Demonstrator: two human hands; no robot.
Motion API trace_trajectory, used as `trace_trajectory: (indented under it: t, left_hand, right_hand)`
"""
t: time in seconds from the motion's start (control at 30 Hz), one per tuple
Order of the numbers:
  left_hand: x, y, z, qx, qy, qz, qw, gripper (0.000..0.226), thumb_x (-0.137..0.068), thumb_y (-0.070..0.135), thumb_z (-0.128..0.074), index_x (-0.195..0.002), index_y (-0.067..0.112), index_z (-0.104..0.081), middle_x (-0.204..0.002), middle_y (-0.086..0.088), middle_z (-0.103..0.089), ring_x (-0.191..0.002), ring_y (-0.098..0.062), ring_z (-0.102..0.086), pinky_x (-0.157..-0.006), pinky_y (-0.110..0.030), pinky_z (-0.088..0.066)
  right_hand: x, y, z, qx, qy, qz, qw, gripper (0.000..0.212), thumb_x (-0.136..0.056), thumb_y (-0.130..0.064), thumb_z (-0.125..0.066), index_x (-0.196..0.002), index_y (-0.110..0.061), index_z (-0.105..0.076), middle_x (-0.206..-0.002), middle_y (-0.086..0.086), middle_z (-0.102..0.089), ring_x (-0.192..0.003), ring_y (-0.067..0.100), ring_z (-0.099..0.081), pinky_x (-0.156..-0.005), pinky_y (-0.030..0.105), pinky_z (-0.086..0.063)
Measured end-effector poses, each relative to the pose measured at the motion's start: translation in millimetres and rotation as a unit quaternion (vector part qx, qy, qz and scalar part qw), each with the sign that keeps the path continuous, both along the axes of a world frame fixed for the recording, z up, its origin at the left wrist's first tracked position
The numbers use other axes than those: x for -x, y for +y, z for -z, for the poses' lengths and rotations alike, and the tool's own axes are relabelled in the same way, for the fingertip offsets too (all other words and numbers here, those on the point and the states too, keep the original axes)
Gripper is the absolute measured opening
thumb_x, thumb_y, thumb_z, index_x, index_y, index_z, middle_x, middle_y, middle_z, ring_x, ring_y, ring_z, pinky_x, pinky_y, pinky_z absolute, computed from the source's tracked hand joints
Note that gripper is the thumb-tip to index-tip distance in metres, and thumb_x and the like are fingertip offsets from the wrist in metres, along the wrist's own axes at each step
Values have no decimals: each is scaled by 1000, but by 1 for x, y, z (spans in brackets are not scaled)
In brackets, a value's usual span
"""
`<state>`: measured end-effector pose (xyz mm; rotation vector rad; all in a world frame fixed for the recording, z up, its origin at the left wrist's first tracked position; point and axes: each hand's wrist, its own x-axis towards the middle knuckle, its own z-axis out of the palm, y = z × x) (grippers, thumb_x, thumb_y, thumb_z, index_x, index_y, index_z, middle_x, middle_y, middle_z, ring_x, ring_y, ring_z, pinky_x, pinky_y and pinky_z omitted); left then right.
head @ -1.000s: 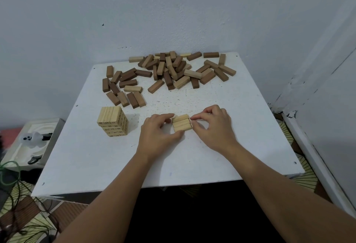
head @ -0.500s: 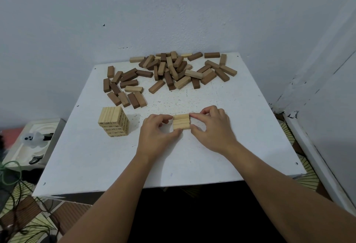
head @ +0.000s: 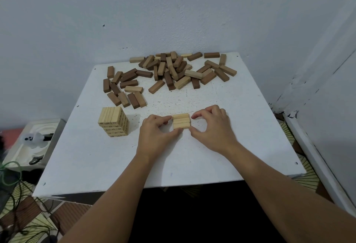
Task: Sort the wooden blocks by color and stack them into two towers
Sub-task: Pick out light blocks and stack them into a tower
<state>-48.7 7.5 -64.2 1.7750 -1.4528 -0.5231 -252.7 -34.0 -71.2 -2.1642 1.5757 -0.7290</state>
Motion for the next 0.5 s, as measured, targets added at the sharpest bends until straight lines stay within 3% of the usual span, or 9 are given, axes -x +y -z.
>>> trace_trajectory:
  t: [0.1,0.5]
  left_hand:
    - [0,0,0,-11,4,0,1000,57,-74,48,-87,-127,30,-75,-100,13,-61,-106,-4,-53,-92,-24,-46]
    - [0,0,-5,-10,12,4,1000,51,-74,45,-89,-123,33,-76,-98,11,-61,-103,-1,-54,-92,-26,-49]
  right_hand:
    - [0,0,0,4,-2,-1,1000,31,-84,-54,-72,-112,-42,-68,-112,-13,-41,-107,10,-38,-105,32,-35]
    - [-1,1,-2,-2,-9,-5,1000,30,-84,-56,-72,-112,-43,-70,-112,-13,-42,-109,9,-38,-106,32,-35]
